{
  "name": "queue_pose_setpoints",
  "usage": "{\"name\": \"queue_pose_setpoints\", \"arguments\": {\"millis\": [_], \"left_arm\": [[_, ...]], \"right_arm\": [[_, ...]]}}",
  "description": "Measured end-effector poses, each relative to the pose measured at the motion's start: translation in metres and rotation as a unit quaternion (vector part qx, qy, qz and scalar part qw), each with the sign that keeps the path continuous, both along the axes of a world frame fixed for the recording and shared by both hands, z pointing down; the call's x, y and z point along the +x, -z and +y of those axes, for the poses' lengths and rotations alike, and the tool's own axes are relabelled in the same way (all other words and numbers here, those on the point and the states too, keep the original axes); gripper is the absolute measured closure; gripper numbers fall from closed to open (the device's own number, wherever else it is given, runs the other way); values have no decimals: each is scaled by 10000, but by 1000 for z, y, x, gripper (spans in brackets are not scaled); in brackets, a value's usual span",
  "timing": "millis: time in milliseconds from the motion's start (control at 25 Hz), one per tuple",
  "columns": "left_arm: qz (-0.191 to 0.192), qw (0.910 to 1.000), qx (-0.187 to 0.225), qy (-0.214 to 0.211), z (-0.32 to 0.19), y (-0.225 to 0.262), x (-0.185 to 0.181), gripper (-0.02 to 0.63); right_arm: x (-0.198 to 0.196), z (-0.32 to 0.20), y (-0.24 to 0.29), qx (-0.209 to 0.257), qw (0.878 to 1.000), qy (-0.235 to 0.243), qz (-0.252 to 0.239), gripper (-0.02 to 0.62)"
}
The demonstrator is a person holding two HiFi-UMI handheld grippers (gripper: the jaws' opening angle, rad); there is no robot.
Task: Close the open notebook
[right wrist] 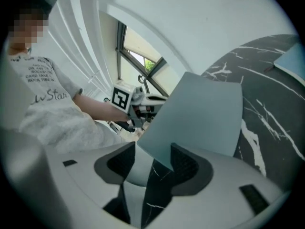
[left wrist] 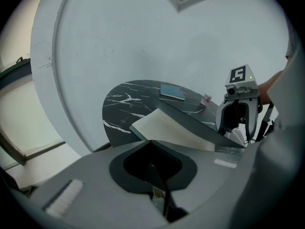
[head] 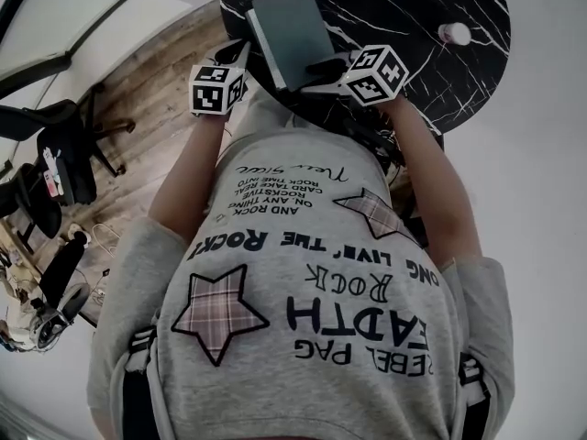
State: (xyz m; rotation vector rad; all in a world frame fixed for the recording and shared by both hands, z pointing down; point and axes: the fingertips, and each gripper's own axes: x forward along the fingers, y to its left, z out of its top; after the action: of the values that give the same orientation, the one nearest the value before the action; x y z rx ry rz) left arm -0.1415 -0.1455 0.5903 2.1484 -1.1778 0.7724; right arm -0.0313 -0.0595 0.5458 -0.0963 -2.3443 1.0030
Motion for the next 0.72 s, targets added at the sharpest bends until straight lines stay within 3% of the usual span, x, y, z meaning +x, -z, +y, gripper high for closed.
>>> {"name": "queue_pose_setpoints", "arguments": {"millis": [200, 400, 600, 720], "left_arm": [[43, 9998, 162, 45, -8, 12, -6, 597], [101, 9993, 329, 121, -14, 27, -9, 597], [127, 9986, 501, 109, -17, 44, -4, 597], [193, 9978, 605, 175, -20, 55, -3, 597]], "right_arm": [[11, -29, 37, 105, 9964, -668, -513, 373], [28, -44, 42, 560, 9936, -959, -223, 379], [28, -53, 40, 829, 9883, -1275, -115, 535], [25, -64, 49, 966, 9833, -1528, -226, 565]]}}
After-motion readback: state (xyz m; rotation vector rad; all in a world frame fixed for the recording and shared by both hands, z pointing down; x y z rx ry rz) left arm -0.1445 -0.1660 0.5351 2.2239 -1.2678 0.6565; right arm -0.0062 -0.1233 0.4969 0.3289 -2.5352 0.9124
